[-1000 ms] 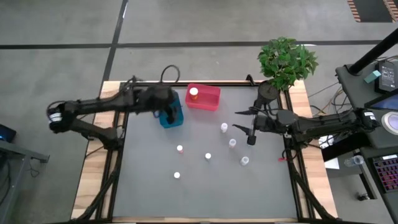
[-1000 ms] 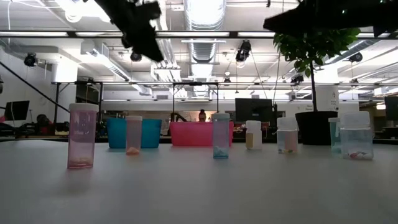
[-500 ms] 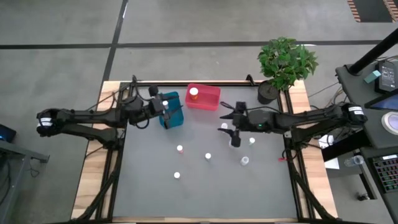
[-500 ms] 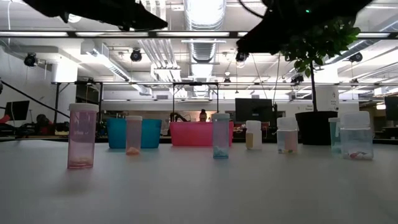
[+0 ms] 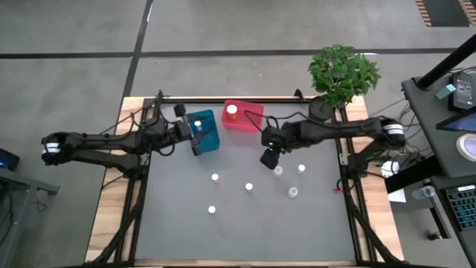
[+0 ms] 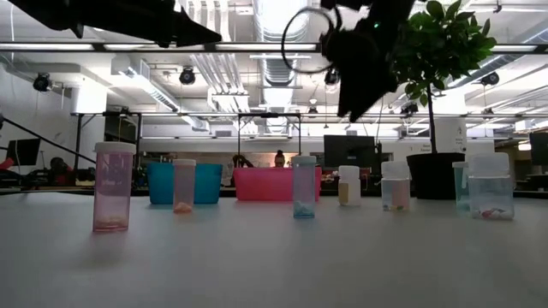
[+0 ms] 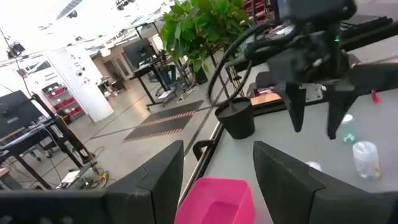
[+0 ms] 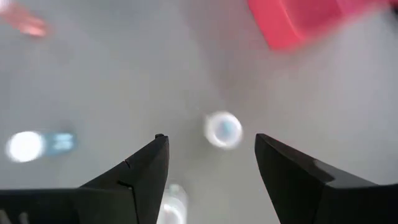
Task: Pick and place medicine bottles into bin by pill shape (circle, oval)
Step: Put the top white capsule bottle into the red bin
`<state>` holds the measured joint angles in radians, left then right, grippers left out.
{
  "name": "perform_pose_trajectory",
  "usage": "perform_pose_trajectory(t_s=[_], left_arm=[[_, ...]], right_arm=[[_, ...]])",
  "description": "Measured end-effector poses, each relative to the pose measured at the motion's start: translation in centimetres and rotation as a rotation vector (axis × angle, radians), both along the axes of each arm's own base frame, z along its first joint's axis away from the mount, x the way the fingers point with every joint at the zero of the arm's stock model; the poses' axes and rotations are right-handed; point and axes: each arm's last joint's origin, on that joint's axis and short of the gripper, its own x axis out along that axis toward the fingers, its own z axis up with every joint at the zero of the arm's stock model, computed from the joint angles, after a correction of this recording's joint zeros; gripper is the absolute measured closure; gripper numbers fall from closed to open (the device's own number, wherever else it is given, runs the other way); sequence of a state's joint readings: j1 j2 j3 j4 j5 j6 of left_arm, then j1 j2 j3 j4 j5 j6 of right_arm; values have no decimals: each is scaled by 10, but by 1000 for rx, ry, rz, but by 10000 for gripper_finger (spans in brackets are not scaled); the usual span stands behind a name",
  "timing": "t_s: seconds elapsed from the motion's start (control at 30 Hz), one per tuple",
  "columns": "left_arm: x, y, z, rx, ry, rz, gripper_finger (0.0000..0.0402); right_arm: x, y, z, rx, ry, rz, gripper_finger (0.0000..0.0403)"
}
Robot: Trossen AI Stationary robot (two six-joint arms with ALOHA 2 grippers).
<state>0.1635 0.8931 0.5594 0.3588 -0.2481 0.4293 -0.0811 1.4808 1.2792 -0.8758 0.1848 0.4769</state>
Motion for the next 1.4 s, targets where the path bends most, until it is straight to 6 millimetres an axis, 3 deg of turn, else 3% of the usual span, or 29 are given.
perform_pose_trajectory(t_s=[0.17,0.33,0.73,0.9,1.2,1.4], left_arm=[[0,1,0,20,11,24,226],[0,1,-1,20,14,27,226],[0,1,-2,27,23,50,226],[1,2,-3,26,27,50,226],[1,2,-3,26,27,50,226],[1,2,-3,26,27,50,226]], right_arm=[[10,-20,-9,55,151,-181,177],[18,-33,-18,107,207,-219,175],[29,-36,-37,180,236,-214,100],[36,-37,-50,178,240,-207,88],[43,-39,-71,179,291,-184,117],[44,-39,-73,179,293,-183,169]])
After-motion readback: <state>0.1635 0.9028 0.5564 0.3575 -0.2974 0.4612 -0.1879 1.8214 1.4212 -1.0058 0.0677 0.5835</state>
